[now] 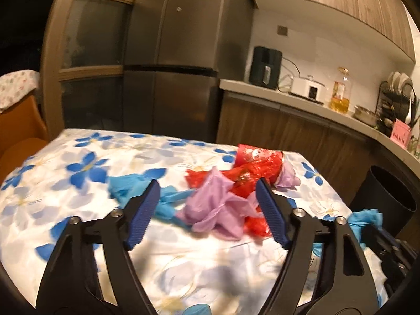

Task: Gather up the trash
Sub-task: 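Grasp the pink glove with the left gripper while the right gripper grasps the blue glove, then carry the pink and blue gloves over the black bin with both grippers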

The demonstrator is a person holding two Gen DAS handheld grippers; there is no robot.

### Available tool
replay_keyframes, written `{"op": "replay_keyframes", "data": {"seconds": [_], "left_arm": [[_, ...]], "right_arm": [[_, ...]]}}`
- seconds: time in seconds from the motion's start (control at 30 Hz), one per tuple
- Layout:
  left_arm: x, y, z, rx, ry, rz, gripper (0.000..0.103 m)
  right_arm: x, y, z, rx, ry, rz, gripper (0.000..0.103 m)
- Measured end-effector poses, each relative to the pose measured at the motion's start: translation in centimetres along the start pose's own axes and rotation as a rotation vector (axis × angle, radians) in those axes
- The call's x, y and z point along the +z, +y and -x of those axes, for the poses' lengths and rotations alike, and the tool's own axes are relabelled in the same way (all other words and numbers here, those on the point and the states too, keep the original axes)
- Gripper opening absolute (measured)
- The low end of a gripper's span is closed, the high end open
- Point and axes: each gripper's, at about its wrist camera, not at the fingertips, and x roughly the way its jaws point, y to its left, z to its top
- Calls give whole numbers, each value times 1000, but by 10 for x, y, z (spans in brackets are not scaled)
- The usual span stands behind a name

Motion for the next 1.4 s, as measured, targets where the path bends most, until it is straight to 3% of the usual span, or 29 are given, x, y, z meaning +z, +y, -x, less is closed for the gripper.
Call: {"op": "replay_keyframes", "data": {"seconds": [0.13,0.23,0.3,0.37,0.47,0.67,0.87,1.4], "left_arm": [[1,-1,-28,5,70,6,50],[-3,2,-45,15,139,14,28],[-6,4,-49,9,169,22,6],[-8,7,-44,0,167,36,1],[-7,10,-26,-5,138,46,1],[-3,22,48,-8,22,111,0],[-6,32,101,19,-19,134,0],[-7,13,139,10,-34,95,1]], "right_arm": [[3,-7,6,-5,-6,1,4],[3,-10,6,-11,-5,2,4],[4,-12,8,-11,-7,1,4],[5,-12,8,-12,-6,2,4],[6,-12,10,-9,-9,2,4],[9,-11,20,5,-23,11,4],[7,-8,35,18,-33,24,4],[7,-9,66,46,-53,35,4]]}}
